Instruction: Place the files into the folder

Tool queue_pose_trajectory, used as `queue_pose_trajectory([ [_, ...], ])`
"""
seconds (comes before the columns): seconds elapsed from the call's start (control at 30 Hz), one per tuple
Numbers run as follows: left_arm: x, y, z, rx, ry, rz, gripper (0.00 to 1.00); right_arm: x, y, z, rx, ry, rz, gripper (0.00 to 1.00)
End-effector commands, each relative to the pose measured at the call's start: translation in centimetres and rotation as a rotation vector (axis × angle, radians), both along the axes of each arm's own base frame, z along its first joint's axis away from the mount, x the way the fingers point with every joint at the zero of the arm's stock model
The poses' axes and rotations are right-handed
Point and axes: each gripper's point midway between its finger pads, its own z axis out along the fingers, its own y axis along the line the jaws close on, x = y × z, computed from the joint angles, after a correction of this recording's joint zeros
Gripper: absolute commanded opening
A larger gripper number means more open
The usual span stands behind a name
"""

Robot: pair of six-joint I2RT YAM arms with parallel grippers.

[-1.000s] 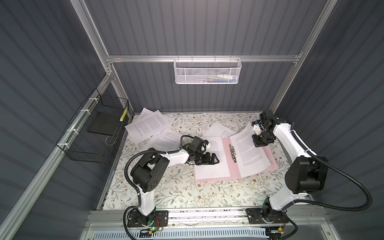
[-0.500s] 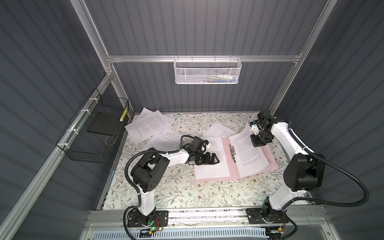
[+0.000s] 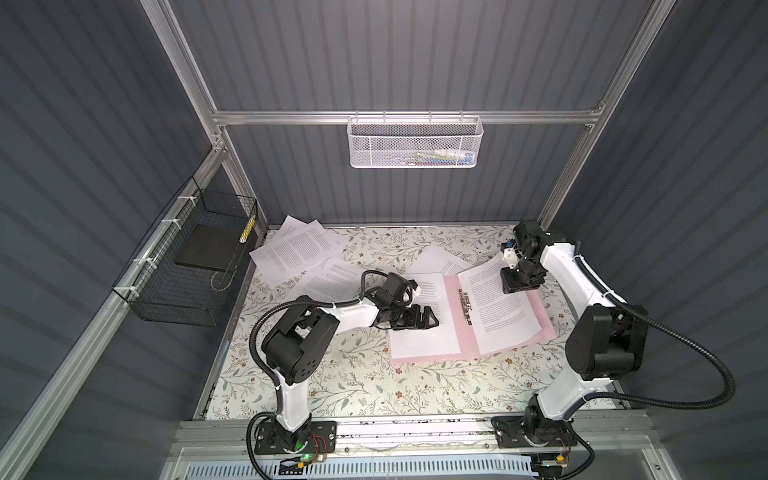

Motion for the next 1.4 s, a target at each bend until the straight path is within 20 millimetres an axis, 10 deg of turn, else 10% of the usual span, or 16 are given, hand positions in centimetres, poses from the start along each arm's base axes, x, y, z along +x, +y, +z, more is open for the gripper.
queue_pose_trajectory([
  [0.0,-1.4,1.4,-3.5,0.095,0.085,-0.005,1.0,0.1,0.0,0.4,-0.009,0.0,-0.011,0.99],
  [0.33,-1.4,1.3,-3.1,0.088,0.082,-0.008,1.0,0.4,-2.4,2.5,-0.128,-0.069,-0.105,0.99],
  [0.57,-1.2,0.8,-1.8,0.062,0.074,-0.016,1.0,1.1,-6.4,7.7,-0.301,-0.308,-0.311,0.99],
  [0.7,-1.0,-0.2,0.7,-0.002,0.054,-0.046,1.0,1.4,-1.2,12.0,0.013,-0.495,-0.282,0.99],
  [0.97,0.4,-0.7,11.3,-0.096,-0.118,-0.026,1.0,-1.5,2.8,20.3,0.513,-0.947,-0.336,0.99],
  [1.2,2.2,10.8,13.7,0.19,-0.282,0.275,1.0,-1.7,7.6,19.8,0.892,-0.841,-0.306,0.99],
  [1.37,2.8,20.9,11.4,0.355,-0.223,0.501,1.0,-0.3,12.5,14.6,1.03,-0.605,-0.292,0.99],
])
